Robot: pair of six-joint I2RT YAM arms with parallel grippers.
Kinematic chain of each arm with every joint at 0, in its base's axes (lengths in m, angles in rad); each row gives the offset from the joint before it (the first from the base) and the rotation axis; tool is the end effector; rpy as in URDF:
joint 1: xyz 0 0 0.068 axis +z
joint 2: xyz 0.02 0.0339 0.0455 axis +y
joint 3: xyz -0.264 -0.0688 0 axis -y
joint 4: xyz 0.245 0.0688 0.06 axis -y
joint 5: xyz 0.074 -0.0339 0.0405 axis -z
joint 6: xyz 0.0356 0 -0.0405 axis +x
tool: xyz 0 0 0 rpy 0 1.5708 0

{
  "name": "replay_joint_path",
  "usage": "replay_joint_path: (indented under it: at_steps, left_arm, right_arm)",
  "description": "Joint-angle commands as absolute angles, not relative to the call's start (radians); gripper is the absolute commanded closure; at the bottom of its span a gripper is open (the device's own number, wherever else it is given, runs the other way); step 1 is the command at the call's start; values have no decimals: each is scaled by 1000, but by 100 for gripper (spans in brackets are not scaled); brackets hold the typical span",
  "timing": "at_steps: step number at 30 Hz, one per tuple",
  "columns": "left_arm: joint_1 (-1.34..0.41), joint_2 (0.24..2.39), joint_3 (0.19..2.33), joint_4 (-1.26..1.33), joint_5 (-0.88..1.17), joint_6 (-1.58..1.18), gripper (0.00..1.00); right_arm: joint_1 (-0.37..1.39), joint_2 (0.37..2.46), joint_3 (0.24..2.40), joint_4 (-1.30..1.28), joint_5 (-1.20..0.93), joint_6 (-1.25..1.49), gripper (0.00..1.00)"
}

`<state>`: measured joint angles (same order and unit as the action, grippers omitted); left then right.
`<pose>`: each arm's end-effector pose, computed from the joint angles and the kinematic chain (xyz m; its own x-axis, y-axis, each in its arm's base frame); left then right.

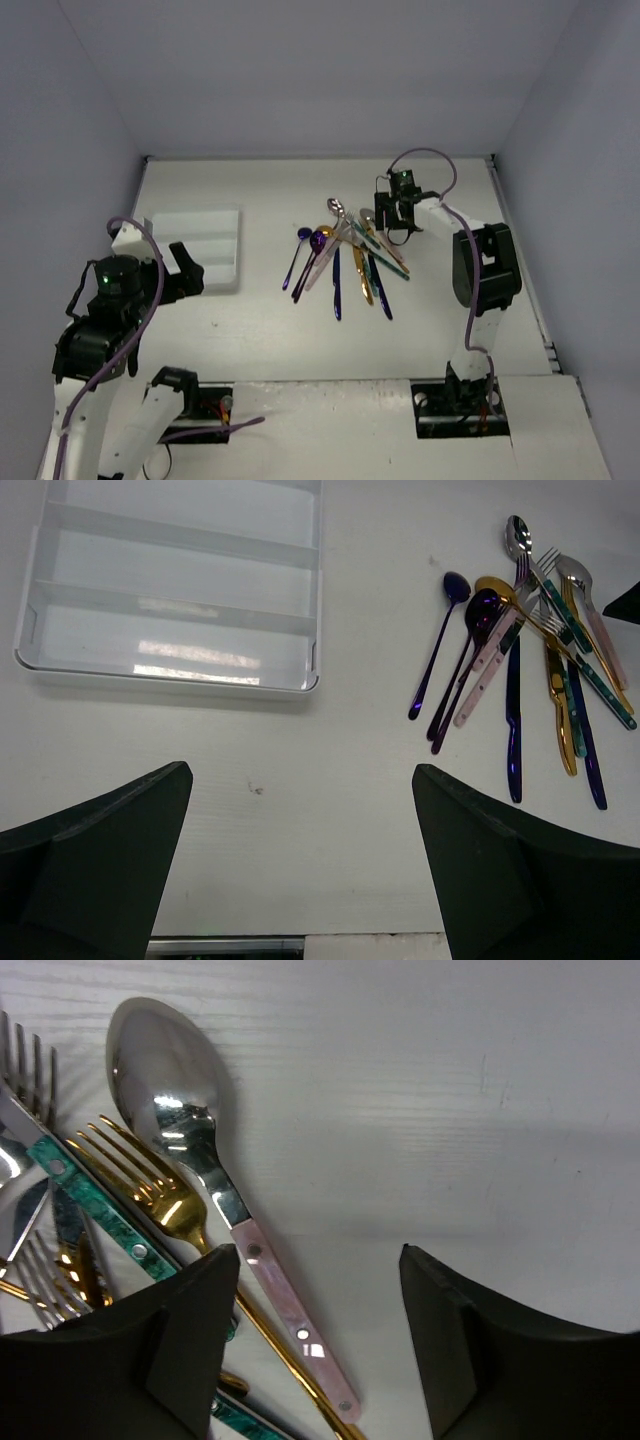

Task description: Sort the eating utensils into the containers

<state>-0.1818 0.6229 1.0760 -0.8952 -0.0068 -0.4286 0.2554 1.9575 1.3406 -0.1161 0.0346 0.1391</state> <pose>0.0971 -0.0176 0.3818 -0.4554 -0.3388 -0.8233 -0.0159 0.9277 -0.3730 0.4217 0.1088 0.1919 -0.6727 -0.0324 -0.7392 -0.1356 0.9875 0.0801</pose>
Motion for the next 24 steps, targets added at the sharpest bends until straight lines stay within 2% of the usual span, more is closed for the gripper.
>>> replay_joint_path:
  at_steps: [1, 7, 17, 19, 24]
  left_arm:
    - [-181, 635, 1069, -873, 49, -457, 9]
    - [-182, 649, 1058, -873, 64, -458, 9]
    - [-183, 668, 1060, -873, 83, -456, 9]
    - [-183, 673, 1061, -870, 84, -459, 9]
    - [-185, 695, 1072, -868, 89, -462, 9]
  right_arm:
    - [248, 1968, 1382, -70, -22, 106, 42]
    - [249, 2000, 1364, -55, -55, 104, 48]
    - [249, 2005, 1322, -37, -89, 100, 64]
    - [249, 1998, 1313, -34, -76, 95, 71]
    - [242, 1976, 1318, -33, -45, 82, 96]
